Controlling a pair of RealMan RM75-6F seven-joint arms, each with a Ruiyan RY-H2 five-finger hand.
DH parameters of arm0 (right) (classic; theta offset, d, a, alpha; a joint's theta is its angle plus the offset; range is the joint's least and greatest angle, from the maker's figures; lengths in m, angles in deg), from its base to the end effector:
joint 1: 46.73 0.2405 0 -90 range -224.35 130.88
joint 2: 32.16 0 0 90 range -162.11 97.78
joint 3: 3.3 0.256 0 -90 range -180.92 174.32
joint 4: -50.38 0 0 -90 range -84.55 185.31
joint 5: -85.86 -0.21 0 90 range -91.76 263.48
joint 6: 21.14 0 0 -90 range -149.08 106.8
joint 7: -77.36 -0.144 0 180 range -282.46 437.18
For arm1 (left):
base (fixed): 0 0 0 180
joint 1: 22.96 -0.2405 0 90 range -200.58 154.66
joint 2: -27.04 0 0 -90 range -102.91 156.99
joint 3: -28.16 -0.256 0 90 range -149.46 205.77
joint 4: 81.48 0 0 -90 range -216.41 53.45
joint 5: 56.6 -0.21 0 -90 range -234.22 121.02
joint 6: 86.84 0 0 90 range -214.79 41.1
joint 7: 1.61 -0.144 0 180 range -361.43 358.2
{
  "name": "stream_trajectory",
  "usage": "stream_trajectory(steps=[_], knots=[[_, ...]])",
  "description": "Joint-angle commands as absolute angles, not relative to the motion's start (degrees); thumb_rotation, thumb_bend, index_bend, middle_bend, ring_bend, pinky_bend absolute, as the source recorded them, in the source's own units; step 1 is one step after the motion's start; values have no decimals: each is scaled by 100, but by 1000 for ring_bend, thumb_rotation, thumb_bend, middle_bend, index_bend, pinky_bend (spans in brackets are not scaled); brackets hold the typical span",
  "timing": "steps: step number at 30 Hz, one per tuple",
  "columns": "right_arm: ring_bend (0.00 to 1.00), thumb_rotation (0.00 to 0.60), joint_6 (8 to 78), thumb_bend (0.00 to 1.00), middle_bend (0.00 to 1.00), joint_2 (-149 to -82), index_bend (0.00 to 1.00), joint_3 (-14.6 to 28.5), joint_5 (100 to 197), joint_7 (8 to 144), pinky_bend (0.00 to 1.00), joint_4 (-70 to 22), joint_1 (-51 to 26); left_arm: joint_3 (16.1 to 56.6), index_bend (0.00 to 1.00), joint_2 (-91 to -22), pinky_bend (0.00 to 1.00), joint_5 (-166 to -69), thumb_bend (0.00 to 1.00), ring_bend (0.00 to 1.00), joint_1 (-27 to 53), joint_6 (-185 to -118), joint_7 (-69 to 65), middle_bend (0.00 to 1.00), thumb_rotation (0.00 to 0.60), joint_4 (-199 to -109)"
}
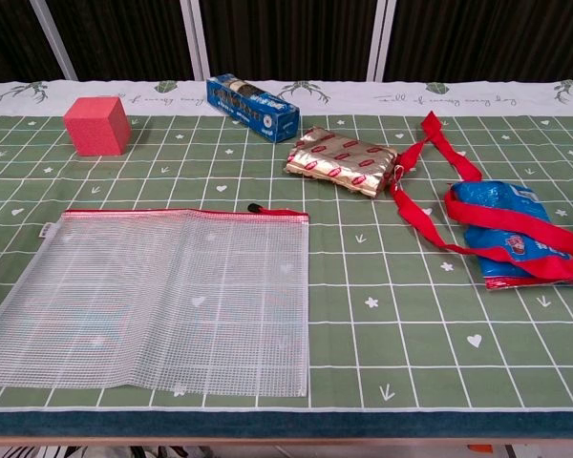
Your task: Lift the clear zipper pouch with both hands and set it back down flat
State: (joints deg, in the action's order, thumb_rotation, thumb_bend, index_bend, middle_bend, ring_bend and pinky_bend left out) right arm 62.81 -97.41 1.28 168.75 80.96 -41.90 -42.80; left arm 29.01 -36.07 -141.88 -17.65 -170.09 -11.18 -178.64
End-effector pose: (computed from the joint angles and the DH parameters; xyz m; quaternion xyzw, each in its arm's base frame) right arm -0.3182 -0.1819 0.1573 0.5810 -0.3895 0.3662 0.6138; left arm -0.3002 0.1744 0.1486 -0.6276 -0.3756 -0.3398 0.5913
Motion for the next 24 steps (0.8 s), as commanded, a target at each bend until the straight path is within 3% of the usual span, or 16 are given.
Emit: stream_trajectory(steps=[1, 24], knots=[[0, 600, 6333, 129, 0, -9753, 0, 125, 16961, 8036, 198, -4144, -4276, 2900, 0, -3606, 0, -14188, 44, 0, -1765, -17007, -1117, 0, 600, -17867], [0, 600, 6395, 128, 0, -9821, 0, 118, 17045, 7972, 198, -4061, -4275, 2911, 0, -3612, 0, -14148, 45, 0, -1756, -16982, -1155, 0, 600, -17877]])
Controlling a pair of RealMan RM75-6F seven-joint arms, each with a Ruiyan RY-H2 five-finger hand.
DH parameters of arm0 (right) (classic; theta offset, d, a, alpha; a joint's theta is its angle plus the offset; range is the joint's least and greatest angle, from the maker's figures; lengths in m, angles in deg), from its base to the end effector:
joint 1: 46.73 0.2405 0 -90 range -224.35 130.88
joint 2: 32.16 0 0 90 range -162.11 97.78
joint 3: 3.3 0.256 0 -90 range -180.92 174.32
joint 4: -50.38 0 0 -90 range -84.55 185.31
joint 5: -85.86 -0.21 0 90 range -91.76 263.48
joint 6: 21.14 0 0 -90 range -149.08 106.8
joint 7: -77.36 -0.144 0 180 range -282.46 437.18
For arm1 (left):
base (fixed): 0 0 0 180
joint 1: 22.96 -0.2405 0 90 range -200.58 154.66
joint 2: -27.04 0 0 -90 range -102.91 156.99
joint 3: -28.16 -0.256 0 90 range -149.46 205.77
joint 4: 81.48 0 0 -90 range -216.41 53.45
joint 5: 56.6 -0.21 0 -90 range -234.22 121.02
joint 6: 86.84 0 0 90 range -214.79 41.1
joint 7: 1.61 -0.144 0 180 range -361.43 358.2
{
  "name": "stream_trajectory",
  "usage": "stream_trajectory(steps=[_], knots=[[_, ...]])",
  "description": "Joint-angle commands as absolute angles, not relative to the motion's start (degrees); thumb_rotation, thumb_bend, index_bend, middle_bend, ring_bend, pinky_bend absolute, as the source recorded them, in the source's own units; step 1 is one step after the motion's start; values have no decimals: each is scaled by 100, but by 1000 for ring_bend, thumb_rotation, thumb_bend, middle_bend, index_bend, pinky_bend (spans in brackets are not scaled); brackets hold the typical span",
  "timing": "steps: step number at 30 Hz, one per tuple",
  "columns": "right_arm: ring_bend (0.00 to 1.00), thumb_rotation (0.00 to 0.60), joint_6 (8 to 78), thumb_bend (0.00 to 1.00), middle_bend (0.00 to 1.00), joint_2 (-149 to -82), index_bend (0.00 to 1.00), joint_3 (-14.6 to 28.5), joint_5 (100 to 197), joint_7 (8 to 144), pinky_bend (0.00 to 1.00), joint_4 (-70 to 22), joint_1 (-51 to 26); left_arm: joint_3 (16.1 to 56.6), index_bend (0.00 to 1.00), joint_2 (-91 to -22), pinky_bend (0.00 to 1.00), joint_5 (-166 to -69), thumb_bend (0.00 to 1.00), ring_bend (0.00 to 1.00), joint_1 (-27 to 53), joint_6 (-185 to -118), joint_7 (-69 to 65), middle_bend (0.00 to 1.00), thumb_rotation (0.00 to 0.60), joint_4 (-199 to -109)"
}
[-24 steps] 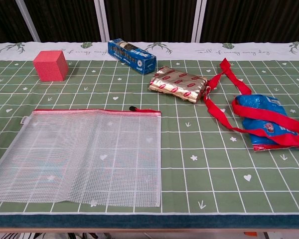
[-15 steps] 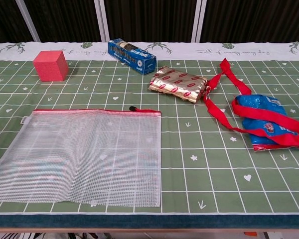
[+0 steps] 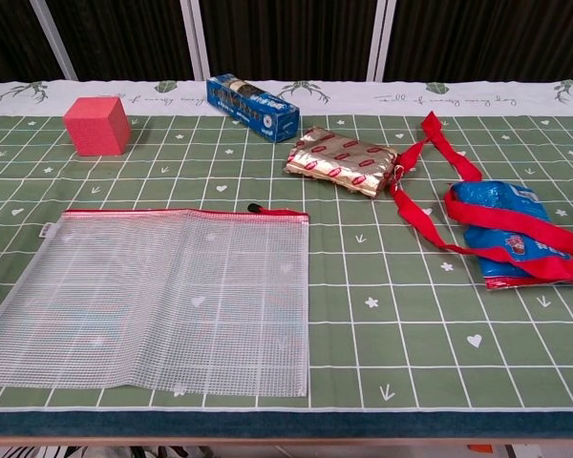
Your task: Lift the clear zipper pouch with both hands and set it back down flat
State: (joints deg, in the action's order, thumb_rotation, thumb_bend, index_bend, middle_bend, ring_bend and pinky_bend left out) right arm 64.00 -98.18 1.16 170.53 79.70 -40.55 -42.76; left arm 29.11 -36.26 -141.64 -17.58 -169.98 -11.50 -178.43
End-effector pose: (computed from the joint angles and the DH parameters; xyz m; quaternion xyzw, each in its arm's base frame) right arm -0.3165 -0.1821 0.1561 0.5839 -0.3801 0.3806 0.6080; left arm -0.3009 0.1752 0.1480 -0.6278 -0.3745 -0.3376 0.5930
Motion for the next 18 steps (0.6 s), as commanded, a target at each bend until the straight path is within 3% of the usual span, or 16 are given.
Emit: stream_trajectory(steps=[1, 6, 13, 18], knots=[[0, 600, 6391, 128, 0, -9821, 0, 119, 17039, 7972, 198, -4062, -4275, 2913, 0, -3606, 0, -14143, 45, 0, -1753, -16976, -1146, 0, 600, -17906], [0, 600, 6365, 127, 0, -9813, 0, 142, 16970, 7962, 198, -4061, -4274, 3045, 0, -3503, 0, -14117, 44, 0, -1533, -16770, -1431, 0, 600, -18206], [0, 600, 6283, 128, 0, -9824, 0, 173, 16865, 7950, 198, -4077, -4251, 3616, 5, -3551, 0, -13625, 71, 0, -804, -16078, -2032, 0, 600, -18940], [0, 600, 6273, 127, 0, -9816, 0, 175, 16838, 7955, 198, -4119, -4255, 4081, 83, -3873, 0, -12909, 102, 0, -105, -15485, -2790, 0, 600, -19216]])
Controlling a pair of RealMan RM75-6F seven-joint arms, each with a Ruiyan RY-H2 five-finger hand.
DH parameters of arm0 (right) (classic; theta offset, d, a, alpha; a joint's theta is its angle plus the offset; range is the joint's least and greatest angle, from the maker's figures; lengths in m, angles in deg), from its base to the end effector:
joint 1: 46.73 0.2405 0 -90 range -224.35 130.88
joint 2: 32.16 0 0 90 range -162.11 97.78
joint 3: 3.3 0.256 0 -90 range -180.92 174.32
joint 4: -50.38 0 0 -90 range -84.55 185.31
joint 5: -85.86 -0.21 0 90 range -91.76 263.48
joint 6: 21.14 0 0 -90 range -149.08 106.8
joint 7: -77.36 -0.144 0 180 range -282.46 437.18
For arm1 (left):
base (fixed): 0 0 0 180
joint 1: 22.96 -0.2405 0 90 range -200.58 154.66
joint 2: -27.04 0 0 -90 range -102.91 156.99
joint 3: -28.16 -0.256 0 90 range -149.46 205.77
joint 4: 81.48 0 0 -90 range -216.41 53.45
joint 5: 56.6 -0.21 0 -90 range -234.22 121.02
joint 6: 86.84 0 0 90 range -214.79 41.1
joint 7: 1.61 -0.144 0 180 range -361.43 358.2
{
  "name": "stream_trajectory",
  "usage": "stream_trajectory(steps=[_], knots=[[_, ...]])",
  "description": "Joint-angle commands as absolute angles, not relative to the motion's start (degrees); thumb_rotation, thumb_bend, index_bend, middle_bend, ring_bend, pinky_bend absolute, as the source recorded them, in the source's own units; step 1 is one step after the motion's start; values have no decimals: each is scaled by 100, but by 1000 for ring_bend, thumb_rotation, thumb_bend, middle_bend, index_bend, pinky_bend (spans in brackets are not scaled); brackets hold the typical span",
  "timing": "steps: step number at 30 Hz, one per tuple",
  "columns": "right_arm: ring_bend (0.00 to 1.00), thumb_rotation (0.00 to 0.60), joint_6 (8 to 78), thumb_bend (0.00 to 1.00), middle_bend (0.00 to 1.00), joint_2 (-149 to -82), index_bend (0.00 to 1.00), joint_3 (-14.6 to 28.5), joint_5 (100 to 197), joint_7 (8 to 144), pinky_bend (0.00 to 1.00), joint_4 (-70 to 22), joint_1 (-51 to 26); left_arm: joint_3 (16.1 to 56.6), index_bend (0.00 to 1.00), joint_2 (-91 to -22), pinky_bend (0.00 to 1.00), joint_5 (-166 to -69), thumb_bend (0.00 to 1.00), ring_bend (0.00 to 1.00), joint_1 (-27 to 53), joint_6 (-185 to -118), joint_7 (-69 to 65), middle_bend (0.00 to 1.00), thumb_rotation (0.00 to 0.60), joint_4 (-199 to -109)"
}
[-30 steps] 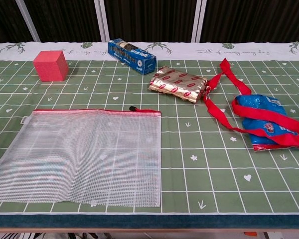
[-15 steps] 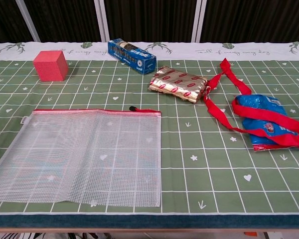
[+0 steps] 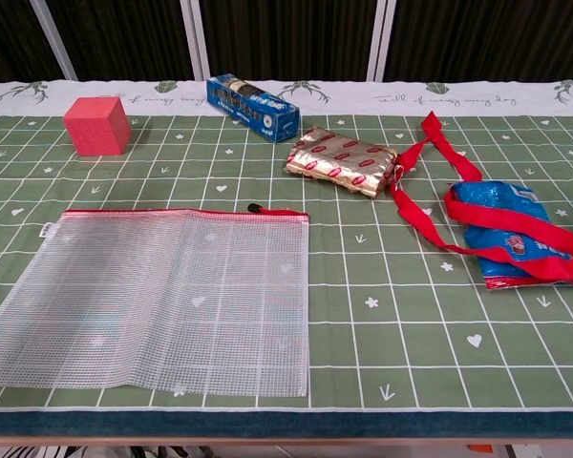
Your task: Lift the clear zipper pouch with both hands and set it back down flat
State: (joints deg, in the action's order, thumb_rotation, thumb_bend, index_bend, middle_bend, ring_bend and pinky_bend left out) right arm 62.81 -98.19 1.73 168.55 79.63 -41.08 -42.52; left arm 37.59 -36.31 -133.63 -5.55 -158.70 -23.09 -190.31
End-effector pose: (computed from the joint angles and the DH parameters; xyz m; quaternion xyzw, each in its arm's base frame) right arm -0.3188 -0.1852 0.1556 0.5744 -0.3935 0.3763 0.6113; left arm -0.2180 0.2493 0.1296 -0.6671 -0.3531 -0.3727 0.5398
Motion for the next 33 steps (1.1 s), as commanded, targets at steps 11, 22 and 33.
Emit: stream_trajectory(steps=[11, 22, 33], knots=[[0, 600, 6156, 128, 0, -9795, 0, 201, 16698, 7877, 198, -4188, -4237, 4680, 324, -5060, 0, -11039, 158, 0, 1306, -14903, -4408, 53, 600, -18749], [0, 600, 6064, 128, 0, -9780, 0, 221, 16587, 7775, 198, -4236, -4227, 4867, 388, -6448, 0, -9559, 219, 0, 2627, -14836, -5562, 77, 600, -17473], [0, 600, 5993, 129, 0, -9784, 0, 260, 16458, 7747, 198, -4241, -4212, 4902, 434, -7550, 0, -8794, 246, 0, 3434, -14635, -5878, 95, 600, -16067]])
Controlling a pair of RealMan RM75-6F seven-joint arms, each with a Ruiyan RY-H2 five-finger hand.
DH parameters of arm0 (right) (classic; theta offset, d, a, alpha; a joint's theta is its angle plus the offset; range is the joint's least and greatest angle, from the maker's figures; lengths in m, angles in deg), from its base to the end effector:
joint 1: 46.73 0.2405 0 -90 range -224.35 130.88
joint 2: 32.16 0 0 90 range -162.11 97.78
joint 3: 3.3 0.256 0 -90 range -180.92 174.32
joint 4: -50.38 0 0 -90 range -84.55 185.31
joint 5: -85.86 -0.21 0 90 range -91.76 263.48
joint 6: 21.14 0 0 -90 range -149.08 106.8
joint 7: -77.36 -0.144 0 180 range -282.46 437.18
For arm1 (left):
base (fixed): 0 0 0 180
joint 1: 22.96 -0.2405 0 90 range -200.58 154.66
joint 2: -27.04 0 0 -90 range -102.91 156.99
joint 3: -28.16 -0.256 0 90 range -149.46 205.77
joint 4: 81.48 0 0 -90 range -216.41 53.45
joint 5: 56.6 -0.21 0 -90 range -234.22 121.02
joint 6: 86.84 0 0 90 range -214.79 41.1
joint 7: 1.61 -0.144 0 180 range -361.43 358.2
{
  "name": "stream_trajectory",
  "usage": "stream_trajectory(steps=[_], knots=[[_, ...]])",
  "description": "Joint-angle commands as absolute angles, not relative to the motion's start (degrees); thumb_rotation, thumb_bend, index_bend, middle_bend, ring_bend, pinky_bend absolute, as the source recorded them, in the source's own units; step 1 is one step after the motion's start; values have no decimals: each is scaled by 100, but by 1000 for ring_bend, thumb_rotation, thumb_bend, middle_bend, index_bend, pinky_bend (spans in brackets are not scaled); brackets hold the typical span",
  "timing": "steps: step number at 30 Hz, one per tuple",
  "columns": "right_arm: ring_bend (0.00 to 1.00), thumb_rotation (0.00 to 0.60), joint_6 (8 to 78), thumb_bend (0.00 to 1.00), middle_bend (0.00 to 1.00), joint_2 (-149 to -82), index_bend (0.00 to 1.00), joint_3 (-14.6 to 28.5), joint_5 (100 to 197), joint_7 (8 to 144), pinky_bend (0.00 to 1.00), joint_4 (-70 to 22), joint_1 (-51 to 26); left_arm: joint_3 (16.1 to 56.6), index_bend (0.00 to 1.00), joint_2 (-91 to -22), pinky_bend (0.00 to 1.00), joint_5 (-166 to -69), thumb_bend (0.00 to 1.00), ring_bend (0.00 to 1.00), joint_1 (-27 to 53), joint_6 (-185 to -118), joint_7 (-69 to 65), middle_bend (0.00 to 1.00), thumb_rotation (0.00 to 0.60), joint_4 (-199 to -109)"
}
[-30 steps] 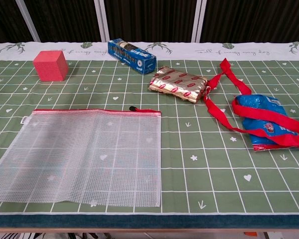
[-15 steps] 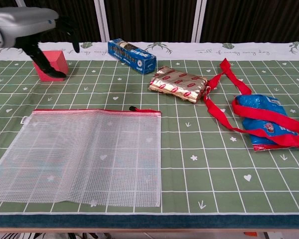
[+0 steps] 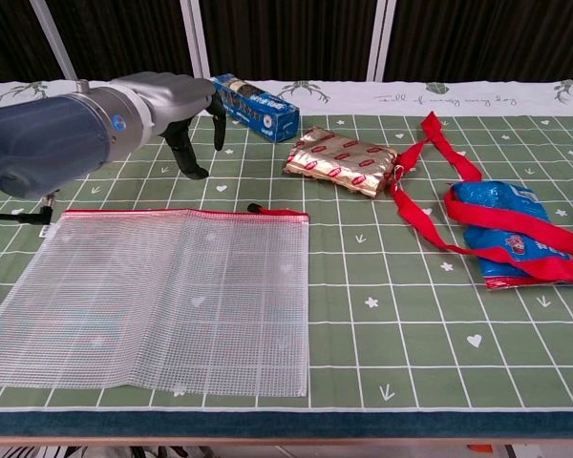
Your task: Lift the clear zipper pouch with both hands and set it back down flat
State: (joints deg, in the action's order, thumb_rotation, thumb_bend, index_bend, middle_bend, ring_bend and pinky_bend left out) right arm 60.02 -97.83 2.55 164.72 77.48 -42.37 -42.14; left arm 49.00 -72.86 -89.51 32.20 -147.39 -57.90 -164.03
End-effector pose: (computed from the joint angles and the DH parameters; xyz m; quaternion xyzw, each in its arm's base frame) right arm -0.3237 -0.1892 0.1543 0.5508 -0.4330 0.3742 0.6075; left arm -0.0718 0.3795 -0.0476 -0.7382 -0.3476 -0.2755 0.5084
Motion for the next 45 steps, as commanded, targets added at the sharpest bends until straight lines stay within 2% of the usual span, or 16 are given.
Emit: stream_trajectory(steps=[1, 18, 45], knots=[[0, 600, 5988, 129, 0, -9784, 0, 260, 16452, 7748, 198, -4247, -4212, 4906, 434, -7641, 0, -8756, 246, 0, 3497, -14607, -5885, 96, 600, -15936], [0, 600, 5941, 129, 0, -9770, 0, 277, 16374, 7708, 198, -4297, -4209, 4862, 461, -8433, 0, -8415, 271, 0, 4075, -14273, -5948, 98, 600, -14715], [0, 600, 5915, 129, 0, -9744, 0, 296, 16286, 7670, 198, -4357, -4222, 4744, 476, -8715, 0, -8220, 274, 0, 4325, -13996, -5963, 100, 600, -14169]])
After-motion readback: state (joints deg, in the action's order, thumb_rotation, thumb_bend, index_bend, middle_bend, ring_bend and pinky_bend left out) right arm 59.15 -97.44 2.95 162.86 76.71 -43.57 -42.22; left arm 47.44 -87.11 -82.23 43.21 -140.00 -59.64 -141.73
